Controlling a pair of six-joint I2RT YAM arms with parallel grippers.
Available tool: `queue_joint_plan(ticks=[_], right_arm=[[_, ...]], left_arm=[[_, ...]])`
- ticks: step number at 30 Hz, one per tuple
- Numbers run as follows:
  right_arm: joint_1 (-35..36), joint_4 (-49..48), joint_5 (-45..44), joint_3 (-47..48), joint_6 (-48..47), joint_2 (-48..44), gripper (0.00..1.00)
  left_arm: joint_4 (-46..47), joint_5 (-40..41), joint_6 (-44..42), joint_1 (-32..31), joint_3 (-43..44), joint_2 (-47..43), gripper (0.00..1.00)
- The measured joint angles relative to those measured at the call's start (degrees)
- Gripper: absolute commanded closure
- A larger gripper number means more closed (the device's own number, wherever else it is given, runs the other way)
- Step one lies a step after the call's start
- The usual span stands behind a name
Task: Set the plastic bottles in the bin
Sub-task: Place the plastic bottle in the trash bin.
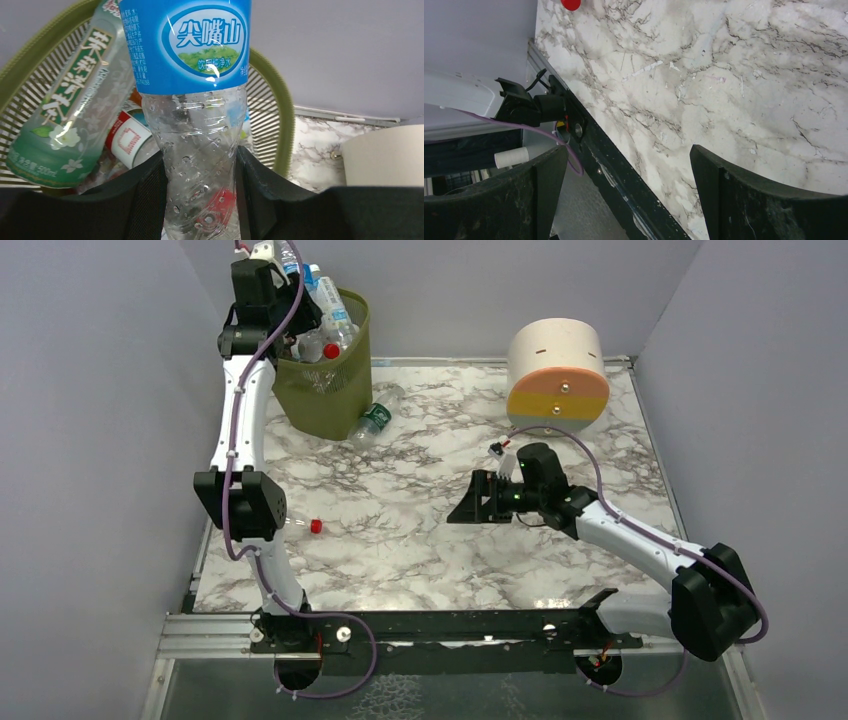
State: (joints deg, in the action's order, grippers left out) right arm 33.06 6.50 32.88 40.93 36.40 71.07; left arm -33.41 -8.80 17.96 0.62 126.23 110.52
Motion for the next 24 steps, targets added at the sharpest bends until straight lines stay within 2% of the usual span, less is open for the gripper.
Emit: queue_joint_plan(ticks=[13,19,24], right_arm=[[0.00,0.04,0.00,-0.52,0.02,0.00,0.05],[0.00,0.00,0.02,-0.79,0.04,0.00,0.05],[0.00,-0.04,0.02,-0.94,0.07,0.02,0.05]], left_arm=[[0.31,-0.28,-2.71,3.17,0.85,3.17,0.50],[0.35,-0.31,-4.07,3.13,0.85,3.82,0.38],[0.44,0.15,-5.31,3.15,0.83,3.82,0.18]])
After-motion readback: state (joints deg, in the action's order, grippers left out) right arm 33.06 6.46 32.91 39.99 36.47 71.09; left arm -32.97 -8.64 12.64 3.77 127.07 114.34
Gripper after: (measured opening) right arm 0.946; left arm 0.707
